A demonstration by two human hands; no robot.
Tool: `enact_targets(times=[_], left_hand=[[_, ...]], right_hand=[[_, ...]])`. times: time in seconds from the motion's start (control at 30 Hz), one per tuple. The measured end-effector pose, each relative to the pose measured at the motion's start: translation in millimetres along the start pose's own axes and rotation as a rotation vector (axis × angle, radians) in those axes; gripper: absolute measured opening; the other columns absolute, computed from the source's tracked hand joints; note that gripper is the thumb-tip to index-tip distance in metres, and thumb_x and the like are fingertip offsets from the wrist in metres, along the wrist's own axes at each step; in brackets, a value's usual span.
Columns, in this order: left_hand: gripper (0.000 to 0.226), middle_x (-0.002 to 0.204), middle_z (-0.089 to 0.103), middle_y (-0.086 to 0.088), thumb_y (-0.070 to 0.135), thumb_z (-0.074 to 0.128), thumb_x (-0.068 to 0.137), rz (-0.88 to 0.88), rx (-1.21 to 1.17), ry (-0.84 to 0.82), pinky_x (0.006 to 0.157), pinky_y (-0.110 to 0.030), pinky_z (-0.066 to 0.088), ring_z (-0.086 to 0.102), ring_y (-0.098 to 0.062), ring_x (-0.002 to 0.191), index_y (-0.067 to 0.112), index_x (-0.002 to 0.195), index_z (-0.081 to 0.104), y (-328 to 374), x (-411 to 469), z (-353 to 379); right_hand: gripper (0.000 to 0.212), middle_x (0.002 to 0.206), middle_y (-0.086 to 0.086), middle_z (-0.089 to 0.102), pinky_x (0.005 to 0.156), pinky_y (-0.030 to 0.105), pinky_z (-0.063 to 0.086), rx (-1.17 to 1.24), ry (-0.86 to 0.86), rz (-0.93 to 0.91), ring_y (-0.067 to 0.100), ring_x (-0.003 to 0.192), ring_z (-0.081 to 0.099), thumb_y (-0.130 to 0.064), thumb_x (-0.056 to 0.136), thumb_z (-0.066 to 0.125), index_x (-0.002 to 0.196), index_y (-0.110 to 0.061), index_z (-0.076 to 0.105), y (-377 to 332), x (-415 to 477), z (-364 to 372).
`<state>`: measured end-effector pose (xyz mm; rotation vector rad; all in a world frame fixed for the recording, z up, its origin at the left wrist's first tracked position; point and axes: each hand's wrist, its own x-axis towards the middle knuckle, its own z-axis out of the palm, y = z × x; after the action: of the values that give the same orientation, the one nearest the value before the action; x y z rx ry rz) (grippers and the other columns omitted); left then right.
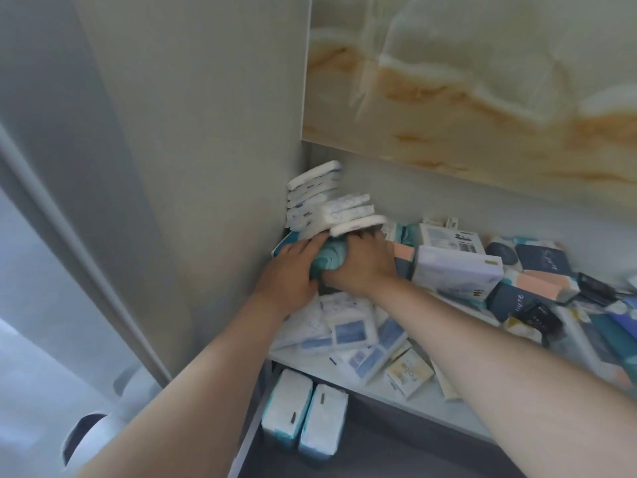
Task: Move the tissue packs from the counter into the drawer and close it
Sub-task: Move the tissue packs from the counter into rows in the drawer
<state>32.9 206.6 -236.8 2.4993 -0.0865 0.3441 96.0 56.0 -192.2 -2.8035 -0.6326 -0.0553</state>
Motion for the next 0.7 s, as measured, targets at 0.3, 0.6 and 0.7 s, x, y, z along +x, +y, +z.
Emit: enact_targets(times=[0.3,0.6,0.7], left_hand=[[0.104,0.137,0.05,0.002,0.064,0.074,0.068,0.027,0.186,0.017,0.094,-0.04,0.044,0.049,-0.025,0.121,0.037,0.154,0.021,48,-7,0],[0.062,0.113,0.065,0.013,0.035,0.079,0.066,-0.128,-0.367,0.177,0.081,-0.029,0.052,0.063,-0.009,0.104,0.033,0.123,0.054,68,-18,-14],[0.067,0.118,0.062,0.015,0.013,0.077,0.071,-0.243,-0.497,0.261,0.087,-0.027,0.051,0.061,-0.008,0.11,0.033,0.129,0.051,72,-12,-28]], right_hand=[[0.068,0.122,0.002,0.049,0.095,0.036,0.047,0.377,0.11,-0.052,0.02,0.112,0.053,-0.034,0.067,0.081,0.126,-0.022,0.049,17,-42,-33],[0.062,0.152,0.006,0.033,0.118,0.042,0.021,0.193,0.179,-0.095,0.024,0.143,0.027,-0.043,0.086,0.061,0.142,-0.024,0.044,35,-60,-44],[0.06,0.153,0.01,0.035,0.116,0.045,0.026,0.132,-0.002,0.061,0.031,0.143,0.031,-0.032,0.091,0.051,0.148,-0.019,0.038,46,-59,-44]])
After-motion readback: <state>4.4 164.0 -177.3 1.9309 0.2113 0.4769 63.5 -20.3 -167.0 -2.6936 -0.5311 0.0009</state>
